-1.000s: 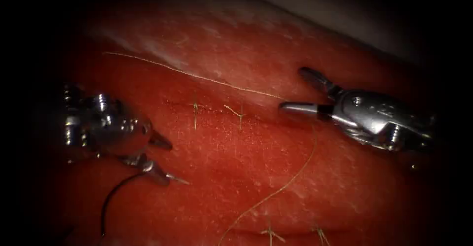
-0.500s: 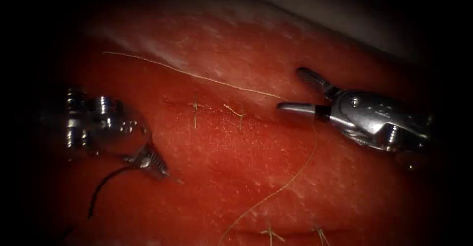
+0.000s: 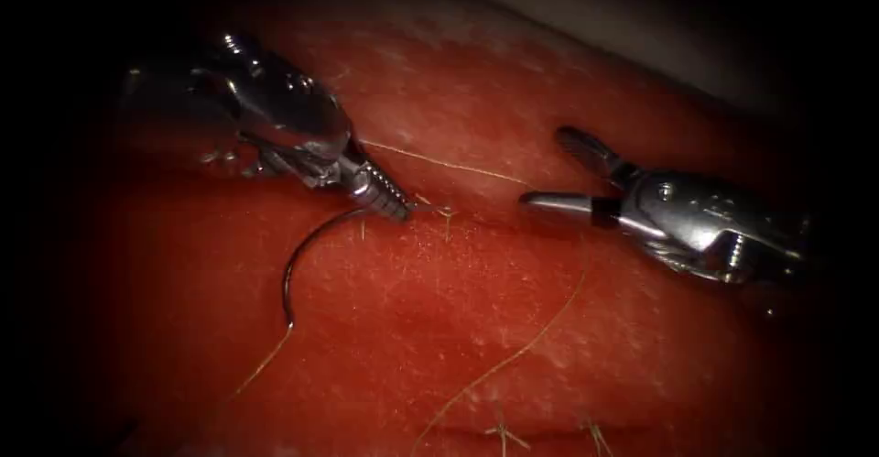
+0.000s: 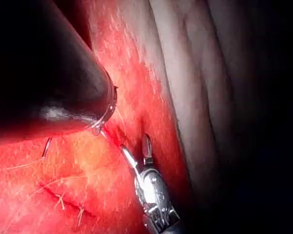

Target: Wound Closure

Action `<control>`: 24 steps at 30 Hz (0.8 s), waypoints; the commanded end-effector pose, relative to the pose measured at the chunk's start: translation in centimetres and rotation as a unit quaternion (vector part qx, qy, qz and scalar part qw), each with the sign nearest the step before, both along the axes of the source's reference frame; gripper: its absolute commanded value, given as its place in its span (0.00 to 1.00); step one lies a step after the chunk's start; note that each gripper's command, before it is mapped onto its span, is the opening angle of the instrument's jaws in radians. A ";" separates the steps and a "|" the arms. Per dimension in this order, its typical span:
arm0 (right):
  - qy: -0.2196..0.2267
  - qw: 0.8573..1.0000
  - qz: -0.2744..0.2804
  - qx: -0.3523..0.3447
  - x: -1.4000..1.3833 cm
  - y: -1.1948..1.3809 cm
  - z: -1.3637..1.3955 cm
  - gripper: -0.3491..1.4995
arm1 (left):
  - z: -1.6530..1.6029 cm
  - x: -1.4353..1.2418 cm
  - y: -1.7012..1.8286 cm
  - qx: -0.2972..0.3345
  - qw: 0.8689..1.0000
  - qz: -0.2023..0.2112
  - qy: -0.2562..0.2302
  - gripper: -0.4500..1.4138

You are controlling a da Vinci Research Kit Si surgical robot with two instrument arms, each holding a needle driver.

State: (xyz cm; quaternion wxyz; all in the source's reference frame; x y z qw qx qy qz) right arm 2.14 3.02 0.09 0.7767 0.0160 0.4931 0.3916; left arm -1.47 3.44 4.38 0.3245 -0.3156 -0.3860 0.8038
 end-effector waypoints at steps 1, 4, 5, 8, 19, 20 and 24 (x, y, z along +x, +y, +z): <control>0.005 1.000 0.005 0.005 0.09 0.01 0.04 0.90 | 0.10 -0.03 0.06 -0.026 0.999 -0.009 -0.019 0.05; -0.001 1.000 0.009 0.003 0.09 0.02 0.00 0.88 | 0.22 0.09 0.32 -0.056 0.993 -0.089 -0.042 0.05; -0.033 0.999 0.012 -0.019 0.11 0.04 -0.06 0.92 | 0.29 0.17 0.41 -0.045 0.990 -0.127 -0.032 0.05; 0.023 0.999 0.031 0.004 0.13 0.01 -0.15 0.85 | 0.43 0.33 0.63 -0.059 0.973 -0.221 -0.018 0.05; 0.132 0.963 0.111 0.207 0.48 -0.11 -0.27 0.67 | 0.26 0.32 0.50 -0.336 0.912 -0.233 -0.036 0.05; 0.136 0.959 0.122 0.218 0.52 -0.10 -0.27 0.67 | 0.23 0.30 0.48 -0.358 0.906 -0.223 -0.037 0.05; 0.135 0.953 0.138 0.234 0.67 -0.07 -0.31 0.67 | 0.09 0.24 0.33 -0.439 0.877 -0.190 -0.037 0.05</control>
